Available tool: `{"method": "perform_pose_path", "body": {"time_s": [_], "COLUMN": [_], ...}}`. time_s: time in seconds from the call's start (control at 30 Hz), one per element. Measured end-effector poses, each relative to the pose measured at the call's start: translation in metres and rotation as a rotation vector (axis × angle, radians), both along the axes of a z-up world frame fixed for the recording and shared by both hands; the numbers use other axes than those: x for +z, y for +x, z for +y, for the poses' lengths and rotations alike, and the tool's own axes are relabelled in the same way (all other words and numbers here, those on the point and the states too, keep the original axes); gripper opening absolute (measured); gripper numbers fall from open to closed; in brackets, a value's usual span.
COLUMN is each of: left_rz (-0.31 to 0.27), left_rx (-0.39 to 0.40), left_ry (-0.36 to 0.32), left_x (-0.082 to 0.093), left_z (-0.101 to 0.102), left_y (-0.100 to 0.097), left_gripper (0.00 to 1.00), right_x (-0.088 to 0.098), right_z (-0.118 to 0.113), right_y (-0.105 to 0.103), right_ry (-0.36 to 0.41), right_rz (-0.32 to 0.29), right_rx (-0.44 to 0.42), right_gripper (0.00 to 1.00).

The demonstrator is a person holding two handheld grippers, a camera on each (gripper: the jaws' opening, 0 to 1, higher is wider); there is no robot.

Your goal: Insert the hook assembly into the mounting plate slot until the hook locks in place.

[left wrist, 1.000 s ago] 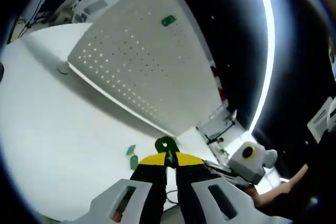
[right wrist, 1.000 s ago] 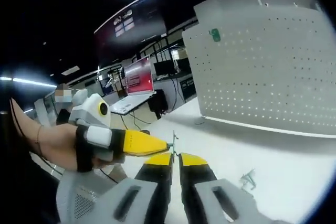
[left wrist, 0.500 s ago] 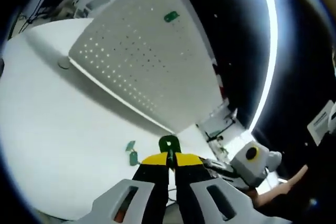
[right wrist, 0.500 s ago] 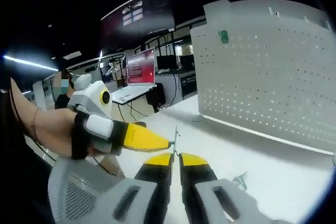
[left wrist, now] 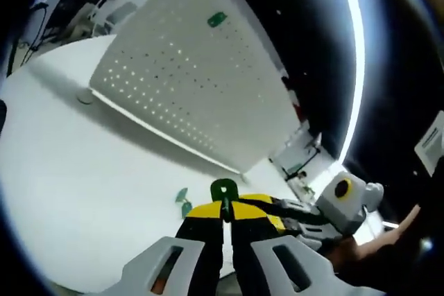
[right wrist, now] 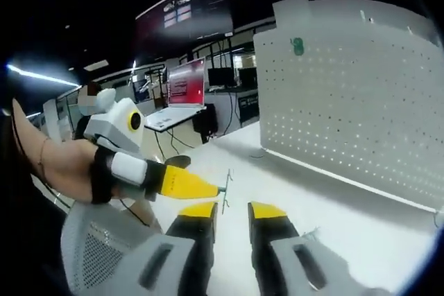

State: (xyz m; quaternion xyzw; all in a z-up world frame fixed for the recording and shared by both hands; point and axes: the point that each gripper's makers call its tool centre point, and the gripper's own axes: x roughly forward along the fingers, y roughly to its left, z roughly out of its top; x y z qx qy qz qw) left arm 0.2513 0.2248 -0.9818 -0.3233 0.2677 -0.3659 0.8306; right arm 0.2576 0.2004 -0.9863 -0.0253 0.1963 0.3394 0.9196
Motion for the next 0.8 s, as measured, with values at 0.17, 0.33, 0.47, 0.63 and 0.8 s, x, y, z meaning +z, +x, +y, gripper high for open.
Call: {"method": "perform_pose_path", "body": {"time_s": [0.17, 0.33, 0.47, 0.63, 0.8], "left_rz": [-0.039, -0.07, -0.169, -0.287, -0.362], "left_rx": [0.016, 0.083, 0.111, 0.13, 0.165], "left_ry": [0.08, 0.232, 0.368, 0.49, 0.564], "left_x": [-0.003, -0.014, -0.003, 0.017, 0.037], "left_z": [0.002, 0.021, 0.031, 0.035, 0.036], "left_y": [0.002, 0.015, 0.028, 0.051, 0.076], "left_gripper": [0.01, 0.01, 0.01, 0.01, 0.02], "right_x": [0.011, 0.011, -0.017, -0.035, -0.048], "right_z": [-0.023, -0.065, -0.112, -0.134, -0.136], "right_y": [0.009, 0.003, -0.011, -0.027, -0.031], "right_ry": [0.081, 0.079, -0.154, -0.257, -0.201], "right_rz": [0.046, 0.064, 0.019, 0.028, 0.093], "right_rx": [-0.061, -0.16, -0.225, -0.247, -0.285], "right_gripper": [0.22, 0.23, 0.23, 0.23, 0.23]}}
